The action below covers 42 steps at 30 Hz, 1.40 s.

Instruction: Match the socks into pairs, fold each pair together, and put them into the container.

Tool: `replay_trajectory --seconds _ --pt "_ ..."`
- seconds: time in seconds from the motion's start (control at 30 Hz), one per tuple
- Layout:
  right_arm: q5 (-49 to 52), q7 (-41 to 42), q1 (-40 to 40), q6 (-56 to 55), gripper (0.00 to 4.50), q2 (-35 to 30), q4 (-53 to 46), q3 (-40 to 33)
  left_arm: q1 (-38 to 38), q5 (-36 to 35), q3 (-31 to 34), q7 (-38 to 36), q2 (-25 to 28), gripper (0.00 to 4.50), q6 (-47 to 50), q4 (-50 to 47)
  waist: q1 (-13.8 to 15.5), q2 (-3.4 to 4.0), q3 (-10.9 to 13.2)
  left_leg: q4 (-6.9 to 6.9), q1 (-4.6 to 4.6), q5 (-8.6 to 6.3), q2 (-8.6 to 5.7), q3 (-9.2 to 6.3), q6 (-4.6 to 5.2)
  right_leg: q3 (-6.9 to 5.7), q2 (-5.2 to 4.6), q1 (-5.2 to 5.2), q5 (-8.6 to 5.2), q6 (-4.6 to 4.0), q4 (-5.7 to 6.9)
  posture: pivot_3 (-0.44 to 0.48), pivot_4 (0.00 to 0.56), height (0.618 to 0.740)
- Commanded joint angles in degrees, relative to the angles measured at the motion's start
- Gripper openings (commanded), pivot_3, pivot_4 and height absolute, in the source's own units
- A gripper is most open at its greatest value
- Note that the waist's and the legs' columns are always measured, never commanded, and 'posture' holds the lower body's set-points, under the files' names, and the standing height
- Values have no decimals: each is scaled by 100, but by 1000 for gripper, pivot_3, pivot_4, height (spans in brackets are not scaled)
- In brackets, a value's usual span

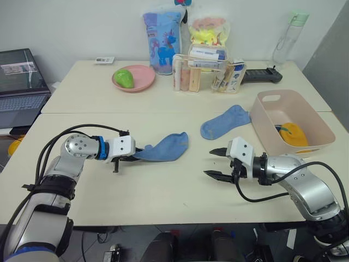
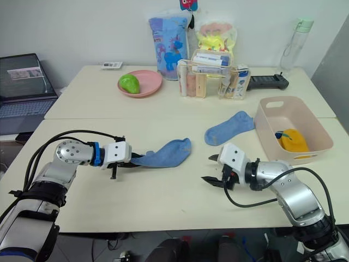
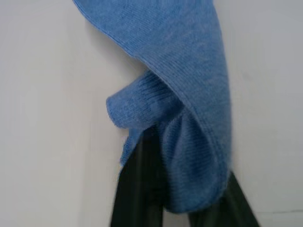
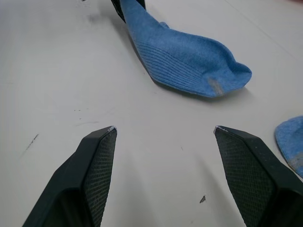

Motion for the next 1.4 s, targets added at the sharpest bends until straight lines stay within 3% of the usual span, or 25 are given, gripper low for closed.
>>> replay_trajectory --seconds 0.03,0.13,0.27,0.43,0.53,0.57,0.73,0.83,1.03,1.17,1.23,1.3,1.4 --pt "33 -14 -88 -143 3524 -15 -66 -122 432 -966 316 -330 83 38 1534 -1362 -15 0 0 3 -11 0 0 0 0 1 0 -12 0 0 4 0 150 740" --pt "25 -5 -128 -196 3524 -11 31 -120 857 -1859 515 -343 184 38 3377 -2571 -35 0 0 5 -15 1 0 -1 0 1 0 -13 1 -1 4 0 150 740" --pt "20 3 -203 -281 3524 -33 197 -180 987 -3476 1041 481 -131 38 5961 -3751 -28 0 0 5 -13 1 0 -3 0 0 0 -9 1 0 5 0 150 740" --pt "-50 8 -364 -442 3524 -102 514 -287 1308 -5702 1838 2512 -1689 38 8124 -4264 -16 0 -3 13 -11 2 0 0 0 2 0 -4 3 3 2 0 150 740" --pt "-51 18 -320 -465 3524 -152 533 -338 1361 -6938 2373 3897 -2585 38 8407 -4174 -1 -6 -4 16 -9 2 1 2 -1 3 1 -4 3 4 5 0 150 740" --pt "-48 11 -265 -462 3524 -176 513 -351 1393 -7002 2316 4034 -2651 38 8511 -4375 13 -8 -5 16 -9 3 2 2 -2 2 0 -4 3 4 7 0 150 740" --pt "-88 -4 -165 -518 3524 -224 492 -325 1905 -6600 1771 4217 -2426 38 8701 -4856 5 -6 -13 9 0 6 4 19 -8 16 1 -2 4 2 8 0 150 740" --pt "-89 4 -193 -516 3524 -235 503 -313 2075 -6176 1479 3853 -2067 591 8374 -5058 14 -6 -12 7 0 6 4 16 -8 14 2 -3 4 1 8 0 150 740" --pt "-26 127 -105 -492 3524 -365 461 -326 2291 -5356 1235 2595 -532 2540 7788 -5230 19 -2 -14 3 -1 6 3 16 -8 15 0 -4 4 -2 4 0 150 740" --pt "71 227 -7 -417 3524 -371 371 -232 2027 -4584 1187 1533 441 3807 6934 -4605 22 1 -14 -2 -3 6 3 12 -8 10 0 -4 2 -5 0 0 150 740" --pt "66 275 28 -432 3524 -342 367 -158 1794 -4202 1063 1273 577 4453 6519 -4261 29 1 -14 -1 -2 6 3 12 -8 10 -1 -3 2 -5 0 0 150 740" --pt "40 375 68 -462 3524 -316 357 21 1383 -3810 929 1096 506 4486 6056 -3846 45 1 -14 0 -3 6 3 11 -7 9 -2 -1 2 -5 -3 0 150 740" --pt "-8 707 48 -592 3524 -286 300 478 506 -2938 529 1173 -41 4486 4981 -3082 76 0 -13 1 -5 6 1 9 -7 4 -3 -1 3 -4 -4 0 150 740"
